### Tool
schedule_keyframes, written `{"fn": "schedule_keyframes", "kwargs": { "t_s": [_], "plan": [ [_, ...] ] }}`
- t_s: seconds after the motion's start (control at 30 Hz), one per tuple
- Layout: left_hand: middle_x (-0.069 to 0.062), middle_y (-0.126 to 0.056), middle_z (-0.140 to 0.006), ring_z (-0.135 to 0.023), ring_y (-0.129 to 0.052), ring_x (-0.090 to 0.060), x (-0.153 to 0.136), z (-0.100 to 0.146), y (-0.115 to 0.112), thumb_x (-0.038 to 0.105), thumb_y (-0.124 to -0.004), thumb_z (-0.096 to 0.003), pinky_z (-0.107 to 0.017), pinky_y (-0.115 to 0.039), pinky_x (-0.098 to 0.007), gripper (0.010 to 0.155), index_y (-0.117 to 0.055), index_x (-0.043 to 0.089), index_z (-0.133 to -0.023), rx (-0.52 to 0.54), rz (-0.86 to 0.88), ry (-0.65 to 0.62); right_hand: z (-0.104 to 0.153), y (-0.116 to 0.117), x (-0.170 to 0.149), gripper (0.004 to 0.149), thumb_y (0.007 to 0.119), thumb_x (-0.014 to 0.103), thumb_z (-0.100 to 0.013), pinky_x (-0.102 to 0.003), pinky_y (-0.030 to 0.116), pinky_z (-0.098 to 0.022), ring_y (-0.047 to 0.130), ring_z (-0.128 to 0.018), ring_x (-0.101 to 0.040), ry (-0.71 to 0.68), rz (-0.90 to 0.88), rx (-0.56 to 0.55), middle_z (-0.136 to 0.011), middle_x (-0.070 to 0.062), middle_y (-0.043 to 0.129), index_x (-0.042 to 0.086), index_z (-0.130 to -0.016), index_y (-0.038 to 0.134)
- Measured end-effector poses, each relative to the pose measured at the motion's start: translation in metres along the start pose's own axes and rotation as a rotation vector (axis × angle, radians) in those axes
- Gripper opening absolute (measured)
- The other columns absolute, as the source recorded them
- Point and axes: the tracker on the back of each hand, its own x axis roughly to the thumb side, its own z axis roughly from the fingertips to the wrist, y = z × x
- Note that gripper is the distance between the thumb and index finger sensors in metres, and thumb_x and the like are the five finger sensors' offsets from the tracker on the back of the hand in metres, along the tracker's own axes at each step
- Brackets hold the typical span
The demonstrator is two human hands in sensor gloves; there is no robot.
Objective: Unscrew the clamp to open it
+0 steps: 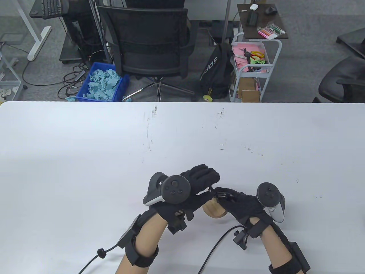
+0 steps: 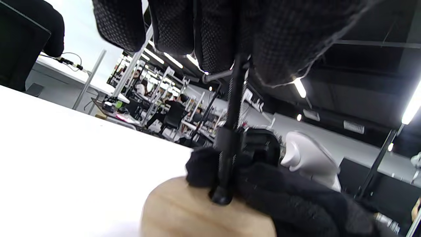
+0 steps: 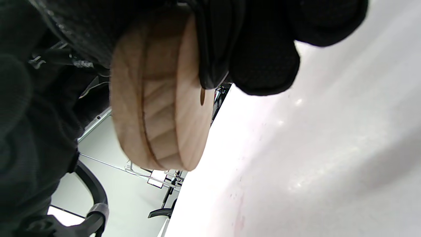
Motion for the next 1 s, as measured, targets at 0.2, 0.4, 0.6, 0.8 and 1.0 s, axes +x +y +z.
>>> {"fn": "schedule_keyframes", "kwargs": {
  "t_s": [0.2,0.4,0.6,0.8,1.0],
  "plan": [
    [0.009,-0.079,-0.106,-0.107,-0.076,-0.022,0.005,0.003,0.002,0.05,-0.086,-0.0453,-0.077,-0.069,-0.047,0.054,-0.075,0.041,-0.098,0.059,-0.168,0.059,-0.001,-0.001,-0.001,0.045,0.082,0.047,-0.042,-0.05,0.072,-0.045,0.095,-0.054,-0.018,0.004,-0.008,0.0,-0.086,-0.015,0.073,0.039,-0.086,0.083],
    [0.006,-0.095,-0.086,-0.076,-0.1,-0.019,0.006,0.006,0.006,0.06,-0.086,-0.041,-0.063,-0.081,-0.036,0.051,-0.084,0.037,-0.087,0.112,-0.281,0.114,-0.001,0.001,-0.001,0.045,0.082,0.046,-0.042,-0.051,0.072,-0.045,0.095,-0.053,-0.019,0.006,0.011,0.003,-0.086,-0.016,0.073,0.038,-0.086,0.084],
    [0.007,-0.104,-0.045,-0.035,-0.107,-0.012,0.003,0.004,0.005,0.059,-0.084,-0.0432,-0.039,-0.09,-0.03,0.042,-0.094,0.027,-0.069,0.083,-0.188,0.094,-0.001,0.003,0.0,0.045,0.082,0.047,-0.042,-0.051,0.072,-0.045,0.095,-0.054,-0.018,-0.002,0.03,0.002,-0.086,-0.015,0.073,0.04,-0.086,0.083],
    [0.008,-0.104,-0.039,-0.028,-0.107,-0.011,0.001,0.002,0.003,0.06,-0.08,-0.0446,-0.034,-0.091,-0.028,0.043,-0.096,0.025,-0.064,0.078,-0.154,0.088,-0.001,0.002,0.0,0.045,0.082,0.046,-0.042,-0.051,0.072,-0.045,0.095,-0.054,-0.019,-0.003,0.021,0.001,-0.087,-0.015,0.073,0.04,-0.086,0.083],
    [0.004,-0.103,-0.068,-0.047,-0.108,-0.013,-0.006,0.006,0.014,0.051,-0.079,-0.0493,-0.046,-0.089,-0.032,0.041,-0.087,0.03,-0.084,0.102,-0.059,0.102,0.0,-0.001,-0.001,0.045,0.081,0.047,-0.042,-0.051,0.072,-0.045,0.095,-0.054,-0.019,-0.009,-0.007,-0.01,-0.086,-0.015,0.072,0.04,-0.087,0.082]
  ]
}}
